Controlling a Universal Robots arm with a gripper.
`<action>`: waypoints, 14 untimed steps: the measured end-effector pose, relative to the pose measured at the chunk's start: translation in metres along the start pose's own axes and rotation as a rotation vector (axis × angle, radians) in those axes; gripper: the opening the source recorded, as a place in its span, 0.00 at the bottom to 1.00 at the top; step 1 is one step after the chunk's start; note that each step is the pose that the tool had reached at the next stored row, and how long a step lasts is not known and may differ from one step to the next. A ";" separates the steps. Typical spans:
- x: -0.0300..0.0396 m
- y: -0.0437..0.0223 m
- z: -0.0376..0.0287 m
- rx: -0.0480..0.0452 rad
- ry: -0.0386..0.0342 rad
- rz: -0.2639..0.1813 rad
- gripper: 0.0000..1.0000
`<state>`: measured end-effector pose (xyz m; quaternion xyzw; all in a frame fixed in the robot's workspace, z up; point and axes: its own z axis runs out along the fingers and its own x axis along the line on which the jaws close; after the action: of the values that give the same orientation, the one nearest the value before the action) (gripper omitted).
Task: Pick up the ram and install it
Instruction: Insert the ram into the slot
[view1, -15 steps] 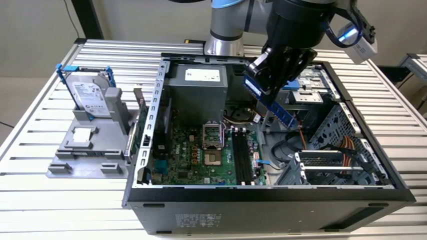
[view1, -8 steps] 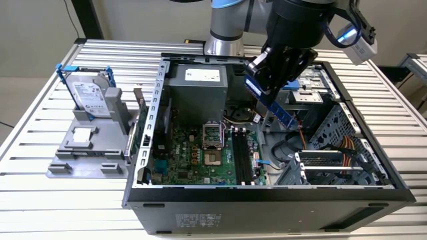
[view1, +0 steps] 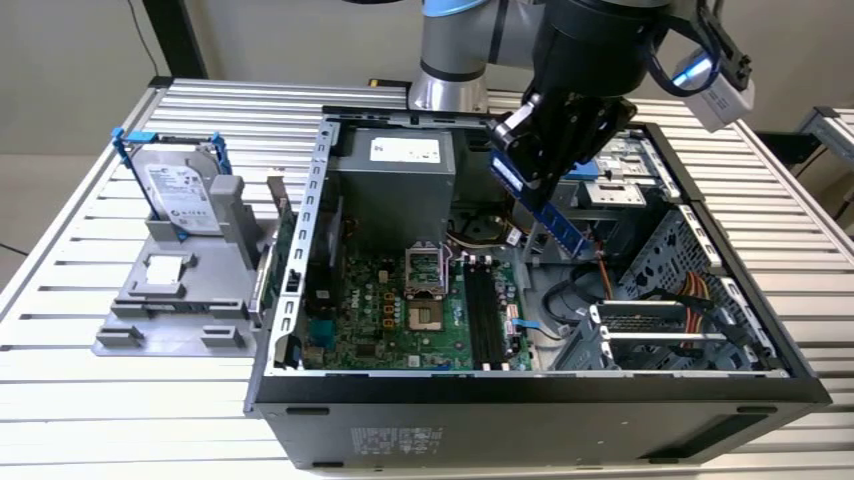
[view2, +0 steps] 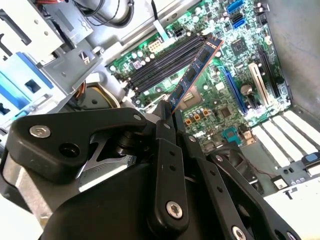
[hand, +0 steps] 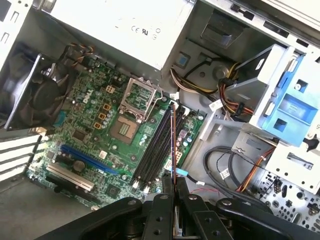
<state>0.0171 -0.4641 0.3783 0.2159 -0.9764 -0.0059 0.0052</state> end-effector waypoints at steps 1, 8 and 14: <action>0.0000 0.0000 0.0000 0.0000 -0.0001 0.005 0.00; 0.0000 0.0000 0.0001 -0.0004 -0.0007 0.055 0.00; 0.0001 0.0000 0.0001 -0.0008 -0.0014 0.102 0.00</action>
<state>0.0170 -0.4641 0.3782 0.1660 -0.9861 -0.0062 0.0049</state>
